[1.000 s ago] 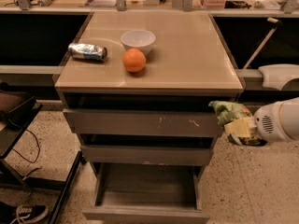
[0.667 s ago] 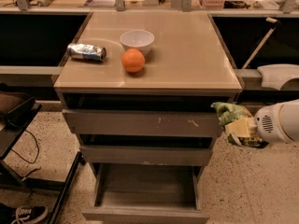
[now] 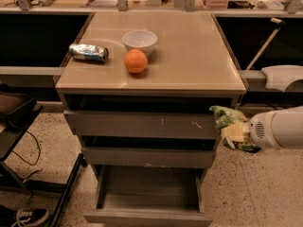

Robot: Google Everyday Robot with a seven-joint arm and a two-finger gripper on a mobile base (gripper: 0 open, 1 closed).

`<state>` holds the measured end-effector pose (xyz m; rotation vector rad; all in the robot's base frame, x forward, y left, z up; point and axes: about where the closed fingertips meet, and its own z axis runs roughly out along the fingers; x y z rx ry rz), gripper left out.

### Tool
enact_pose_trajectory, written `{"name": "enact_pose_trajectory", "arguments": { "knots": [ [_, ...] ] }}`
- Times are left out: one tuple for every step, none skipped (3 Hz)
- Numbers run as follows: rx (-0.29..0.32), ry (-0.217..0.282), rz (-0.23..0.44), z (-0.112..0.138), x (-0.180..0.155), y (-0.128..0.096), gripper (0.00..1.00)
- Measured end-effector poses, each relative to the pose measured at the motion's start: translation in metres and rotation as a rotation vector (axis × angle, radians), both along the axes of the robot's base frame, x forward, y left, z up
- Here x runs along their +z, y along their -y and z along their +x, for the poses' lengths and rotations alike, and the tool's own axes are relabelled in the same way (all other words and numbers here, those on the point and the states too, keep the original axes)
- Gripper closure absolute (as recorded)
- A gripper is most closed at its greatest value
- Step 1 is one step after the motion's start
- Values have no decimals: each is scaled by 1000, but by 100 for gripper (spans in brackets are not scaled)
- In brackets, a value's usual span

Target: Place green jalapeno chip bag into bottom drawer

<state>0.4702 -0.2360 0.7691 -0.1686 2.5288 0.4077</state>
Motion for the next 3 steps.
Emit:
{"name": "enact_pose_trajectory", "arguments": {
  "knots": [
    [-51,-87,75,11,-107,-25,100],
    [-79,-162,21,10,-207,-31,100],
    [-154,-174,39,33,-257,-38,100]
  ]
}}
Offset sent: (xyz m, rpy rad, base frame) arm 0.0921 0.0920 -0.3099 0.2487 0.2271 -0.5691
